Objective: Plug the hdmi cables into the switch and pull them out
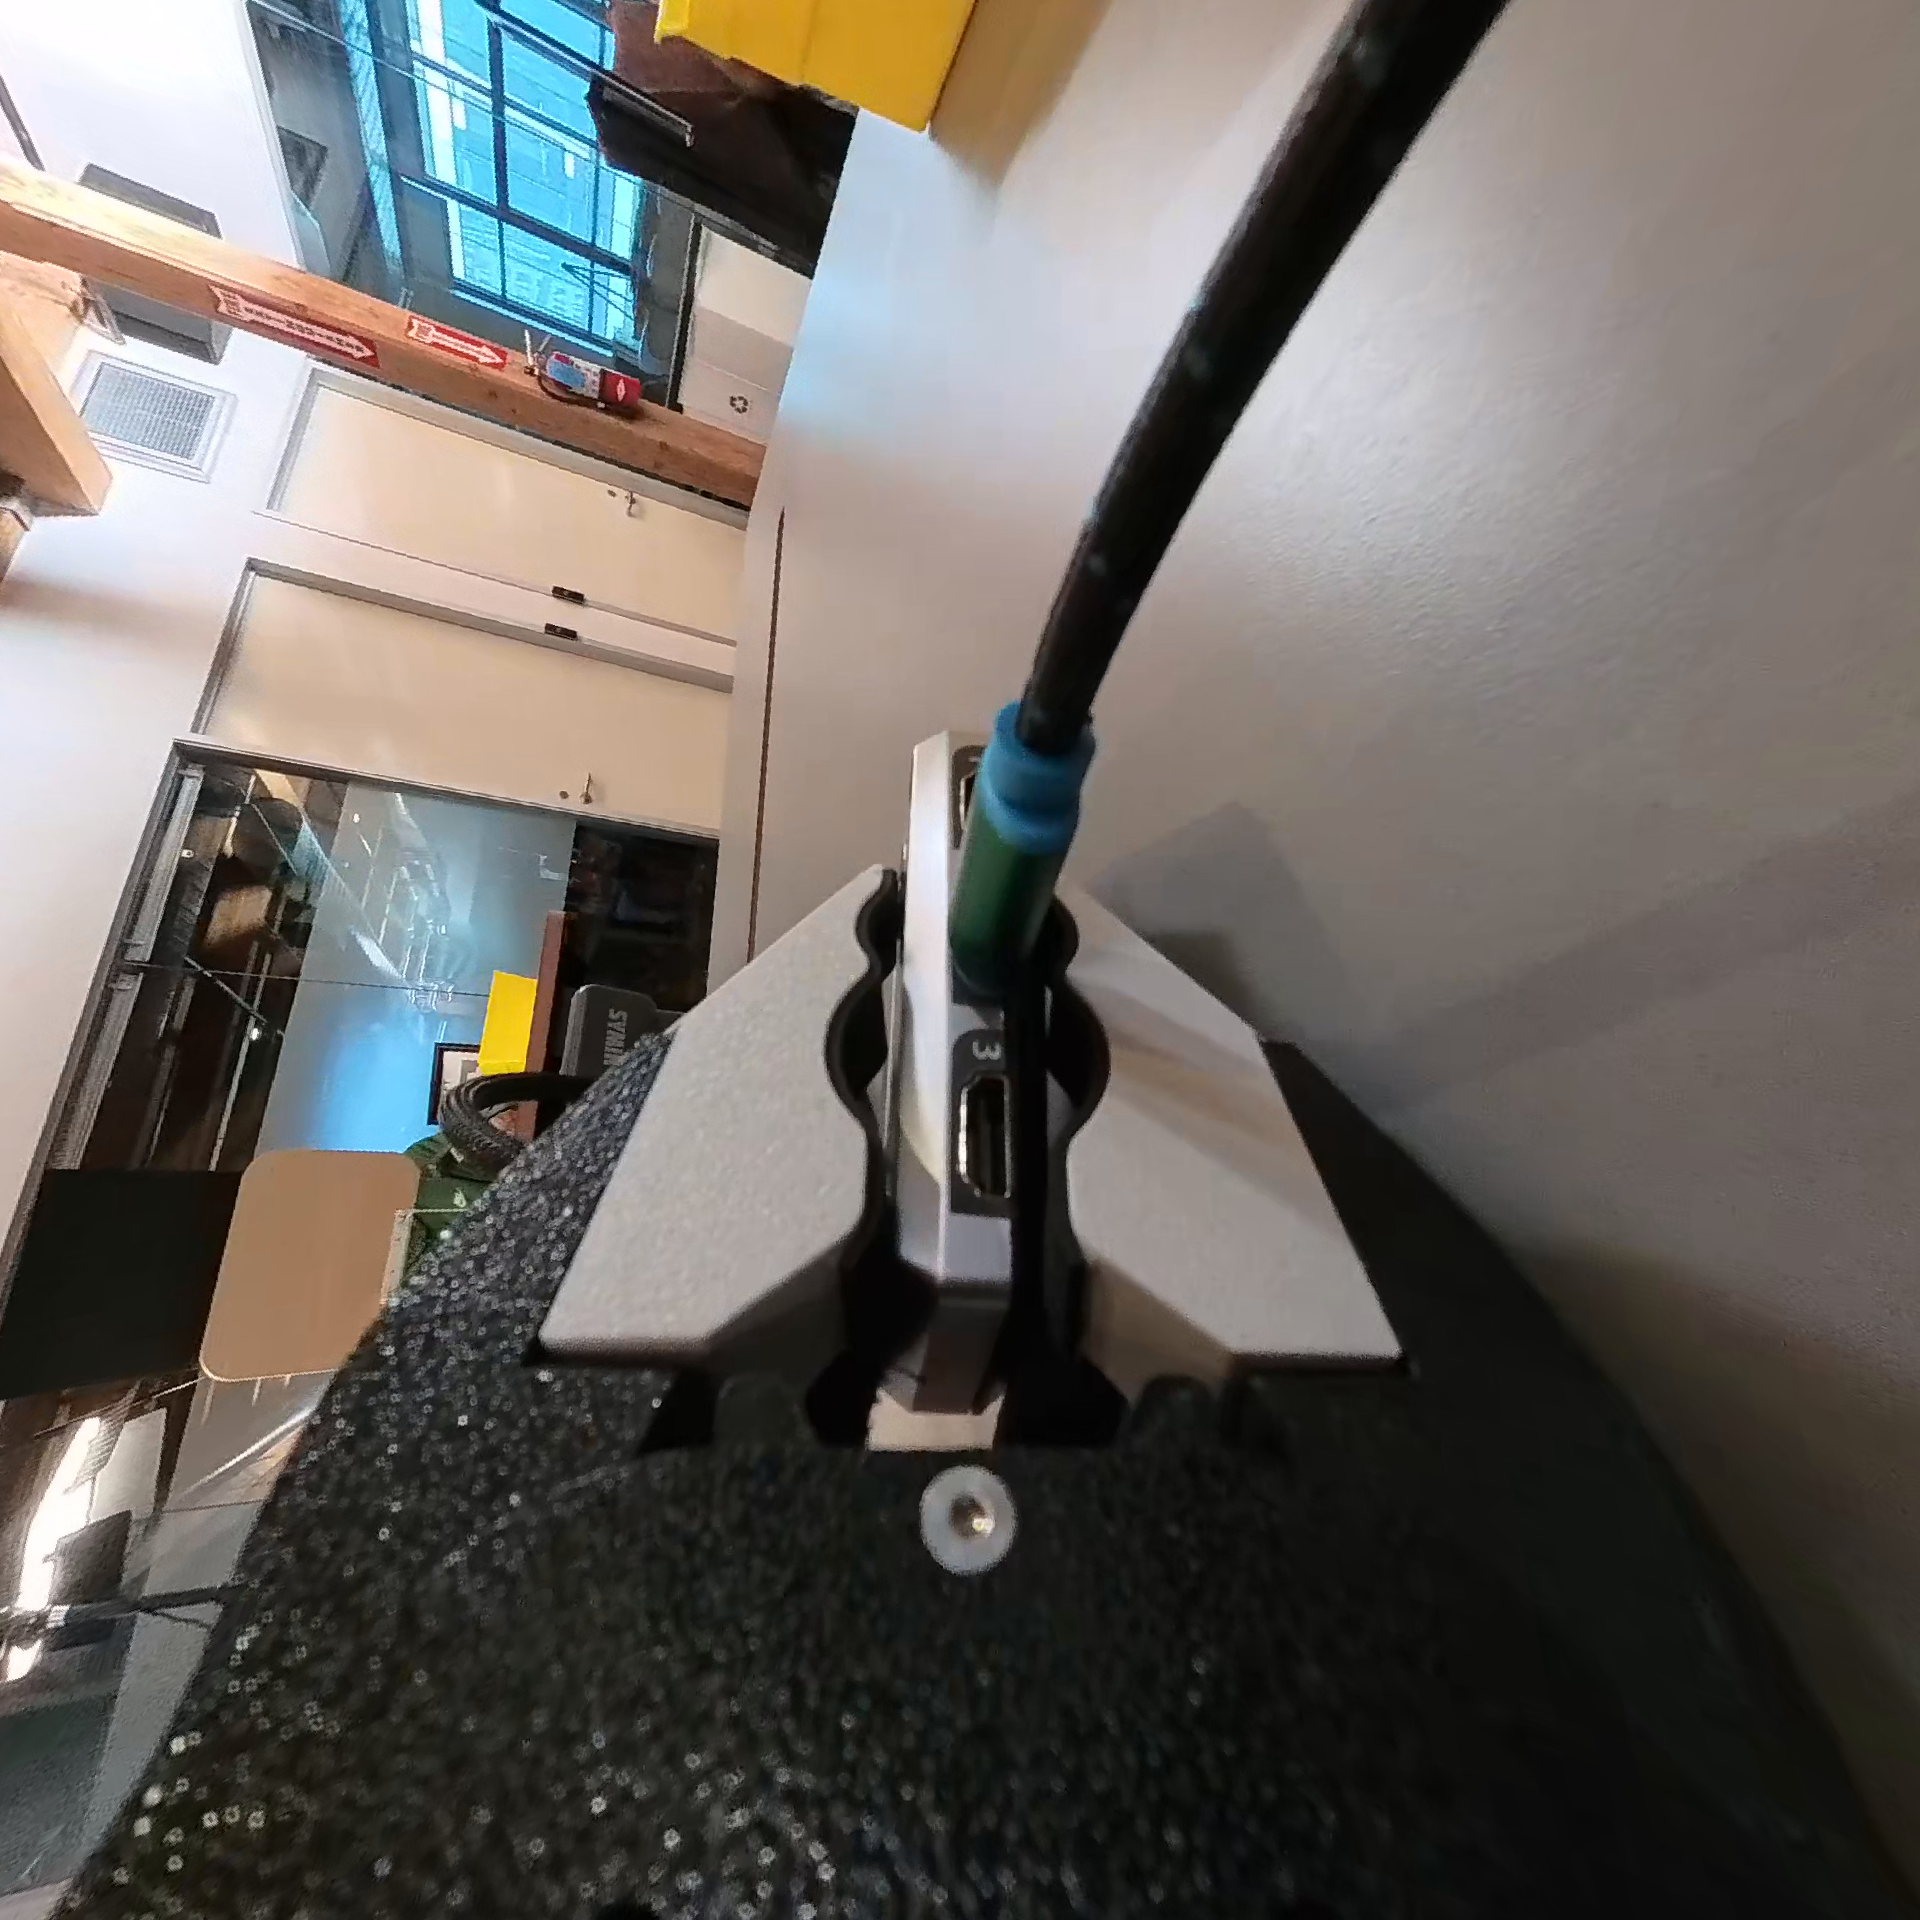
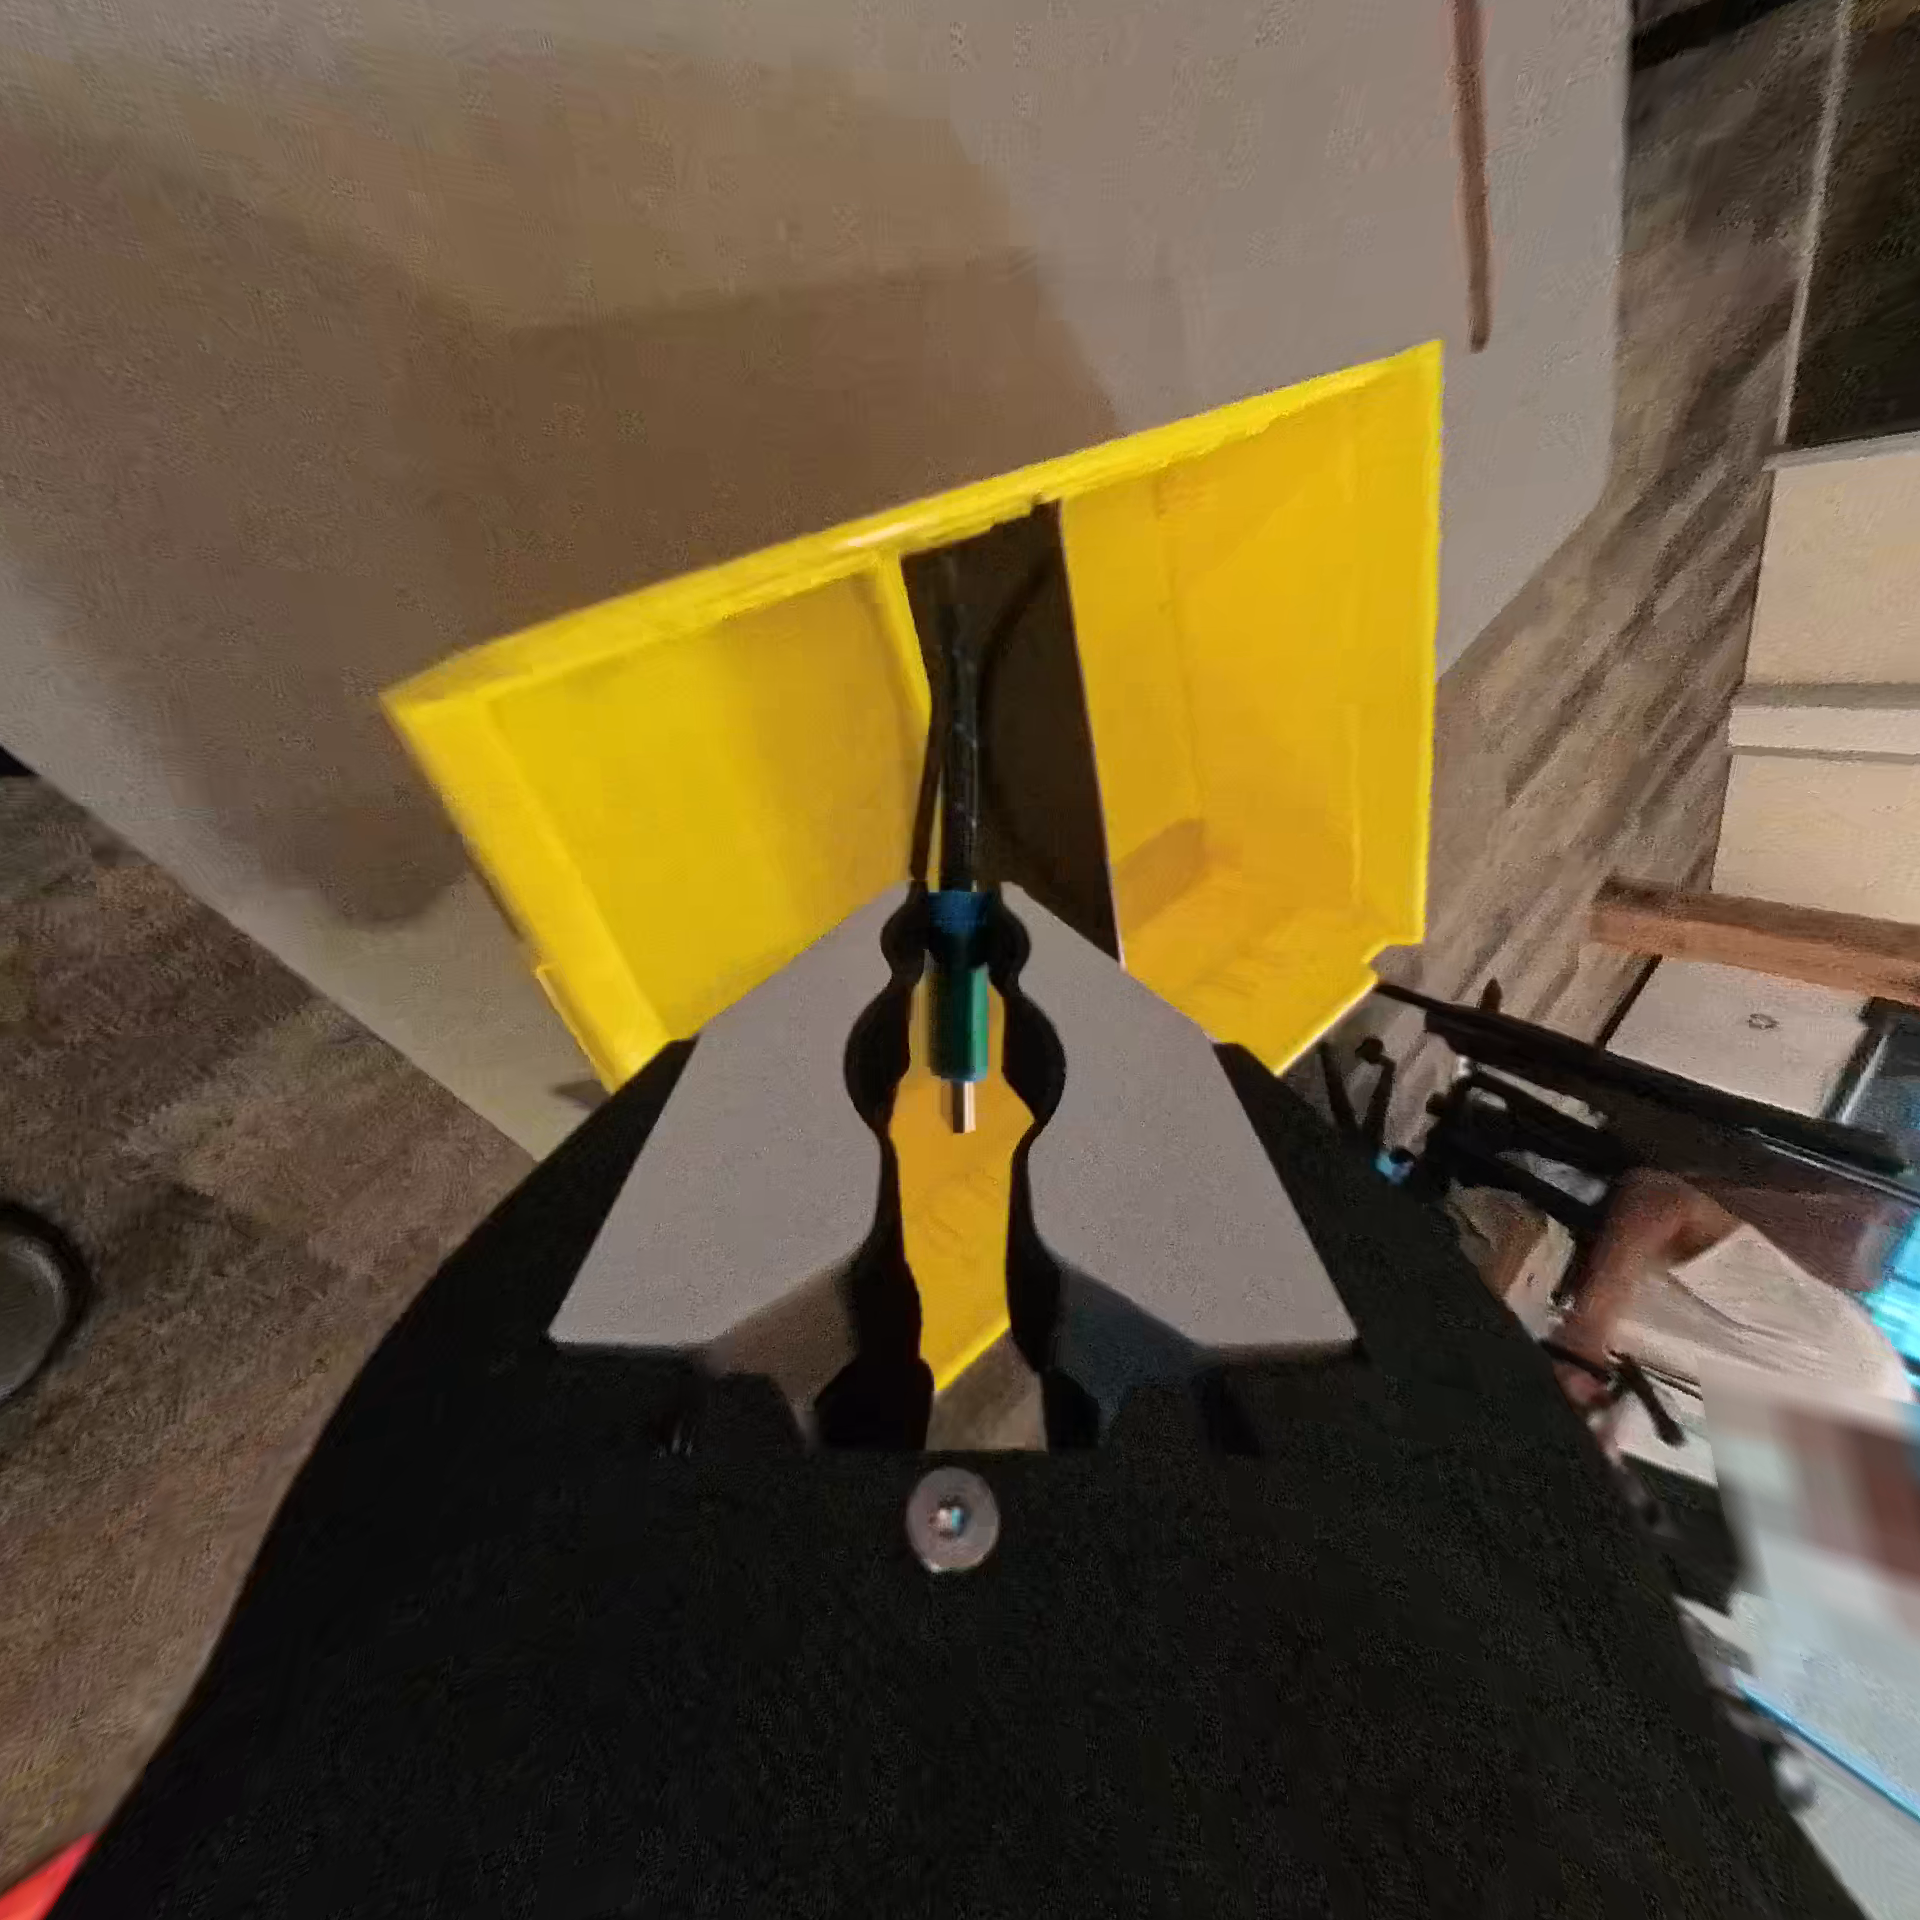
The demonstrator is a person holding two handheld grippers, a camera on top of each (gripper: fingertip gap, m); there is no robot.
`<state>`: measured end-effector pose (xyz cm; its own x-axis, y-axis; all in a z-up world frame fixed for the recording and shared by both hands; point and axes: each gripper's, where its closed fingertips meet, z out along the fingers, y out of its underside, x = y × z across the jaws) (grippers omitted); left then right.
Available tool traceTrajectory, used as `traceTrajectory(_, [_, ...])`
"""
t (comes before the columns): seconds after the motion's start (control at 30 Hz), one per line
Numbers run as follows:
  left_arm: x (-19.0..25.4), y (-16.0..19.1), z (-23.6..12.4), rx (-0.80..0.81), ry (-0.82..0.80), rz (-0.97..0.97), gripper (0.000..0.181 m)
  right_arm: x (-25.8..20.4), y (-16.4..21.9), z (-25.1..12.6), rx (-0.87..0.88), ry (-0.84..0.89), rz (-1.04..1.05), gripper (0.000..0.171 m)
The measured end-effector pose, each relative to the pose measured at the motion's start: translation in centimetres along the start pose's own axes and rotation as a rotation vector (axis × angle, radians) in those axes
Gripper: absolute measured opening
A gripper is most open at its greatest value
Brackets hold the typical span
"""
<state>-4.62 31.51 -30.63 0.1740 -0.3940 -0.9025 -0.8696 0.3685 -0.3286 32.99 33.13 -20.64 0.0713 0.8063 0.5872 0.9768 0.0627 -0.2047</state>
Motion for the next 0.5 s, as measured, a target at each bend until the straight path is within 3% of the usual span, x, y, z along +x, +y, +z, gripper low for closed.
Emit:
traceTrajectory(0.13, [0.0, 0.1, 0.0, -0.009, -0.003, 0.001, 0.025, -1.3, 2.7, 4.3, -0.173, -0.031, -0.029, 0.010])
traceTrajectory(0.17, [0.0, 0.1, 0.0, -0.011, -0.003, 0.001, 0.024, -1.7, 2.9, 4.7, -0.183, -0.052, 0.013, 0.018])
traceTrajectory(0.23, [0.0, 0.2, 0.0, -0.014, -0.004, 0.000, 0.024, -2.0, 3.6, 4.2, -0.220, -0.090, 0.118, 0.038])
traceTrajectory(0.33, [0.0, 0.2, 0.0, -0.017, -0.004, 0.001, 0.024, 0.5, 3.7, 1.2, -0.264, 0.076, 0.160, 0.045])
traceTrajectory(0.4, [0.0, 0.1, 0.1, -0.018, -0.003, 0.002, 0.024, 2.0, 0.5, -1.0, -0.180, 0.230, 0.128, 0.054])
traceTrajectory(0.5, [0.0, 0.1, 0.1, -0.014, 0.000, -0.001, 0.024, 1.4, -9.2, -1.9, 0.101, 0.339, 0.005, 0.054])
